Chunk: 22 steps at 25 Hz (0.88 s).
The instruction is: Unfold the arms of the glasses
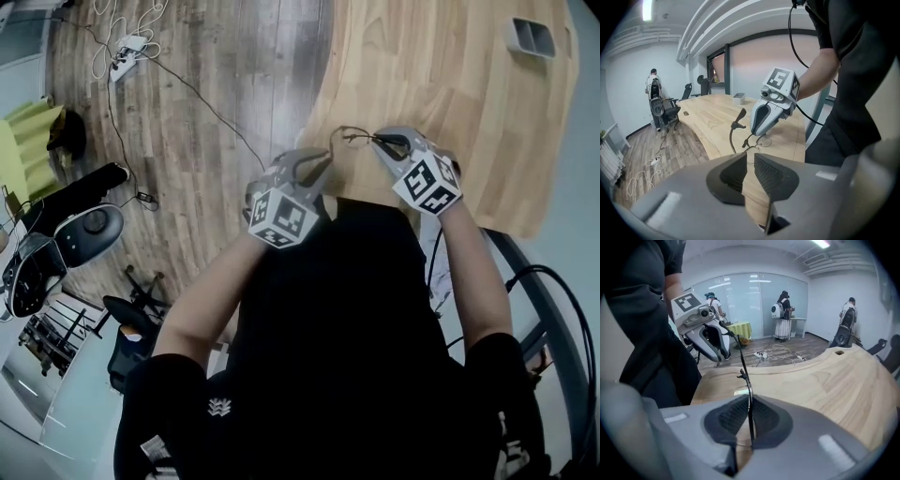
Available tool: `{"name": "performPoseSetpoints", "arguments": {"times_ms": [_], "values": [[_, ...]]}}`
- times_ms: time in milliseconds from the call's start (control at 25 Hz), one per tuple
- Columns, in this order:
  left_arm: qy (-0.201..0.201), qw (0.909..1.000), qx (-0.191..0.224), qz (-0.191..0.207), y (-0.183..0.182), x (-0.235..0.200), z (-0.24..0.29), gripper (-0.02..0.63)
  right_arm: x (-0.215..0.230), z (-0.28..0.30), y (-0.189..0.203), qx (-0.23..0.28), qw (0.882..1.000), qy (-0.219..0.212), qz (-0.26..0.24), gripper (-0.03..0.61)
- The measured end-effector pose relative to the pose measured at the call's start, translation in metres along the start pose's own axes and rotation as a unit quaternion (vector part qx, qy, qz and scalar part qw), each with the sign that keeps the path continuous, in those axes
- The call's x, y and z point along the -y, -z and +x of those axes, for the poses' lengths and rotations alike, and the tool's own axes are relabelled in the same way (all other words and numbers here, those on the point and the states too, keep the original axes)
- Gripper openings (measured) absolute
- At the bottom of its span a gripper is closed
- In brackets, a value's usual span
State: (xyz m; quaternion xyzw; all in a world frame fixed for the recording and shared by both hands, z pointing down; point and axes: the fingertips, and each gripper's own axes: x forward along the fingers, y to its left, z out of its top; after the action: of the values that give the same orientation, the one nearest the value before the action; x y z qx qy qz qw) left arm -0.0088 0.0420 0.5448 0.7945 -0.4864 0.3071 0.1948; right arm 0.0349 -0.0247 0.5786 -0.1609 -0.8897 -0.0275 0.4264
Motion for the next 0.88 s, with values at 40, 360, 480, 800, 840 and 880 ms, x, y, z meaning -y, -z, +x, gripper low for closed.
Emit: {"name": "performPoseSetpoints", "arguments": {"times_ms": [40,360,480,800,840,880], "values": [[-0.002,1.0,0.001,-0.002,-0.002,0.0,-0.002,0.055,0.0,-0.004,-0.001,0.017,1.0,0.003,0.007,0.024],[-0.023,0.9993,0.011,-0.029,-0.015,0.007,-0.008,0.055,0.004,-0.022,0.003,0.054,0.997,0.033,0.034,0.025],[-0.026,0.9994,0.013,-0.019,-0.021,0.012,-0.007,0.057,0.003,-0.01,0.003,0.016,1.0,0.018,-0.002,0.026],[-0.047,0.9982,0.023,-0.03,-0.012,0.011,-0.019,0.056,-0.004,0.029,0.004,-0.06,0.997,-0.029,-0.042,0.038],[-0.049,0.998,0.024,-0.033,-0.01,0.01,-0.02,0.055,-0.003,0.033,0.006,-0.065,0.997,-0.03,-0.039,0.038],[-0.051,0.9978,0.024,-0.035,-0.007,0.009,-0.022,0.055,-0.001,0.036,0.007,-0.067,0.997,-0.029,-0.037,0.038]]}}
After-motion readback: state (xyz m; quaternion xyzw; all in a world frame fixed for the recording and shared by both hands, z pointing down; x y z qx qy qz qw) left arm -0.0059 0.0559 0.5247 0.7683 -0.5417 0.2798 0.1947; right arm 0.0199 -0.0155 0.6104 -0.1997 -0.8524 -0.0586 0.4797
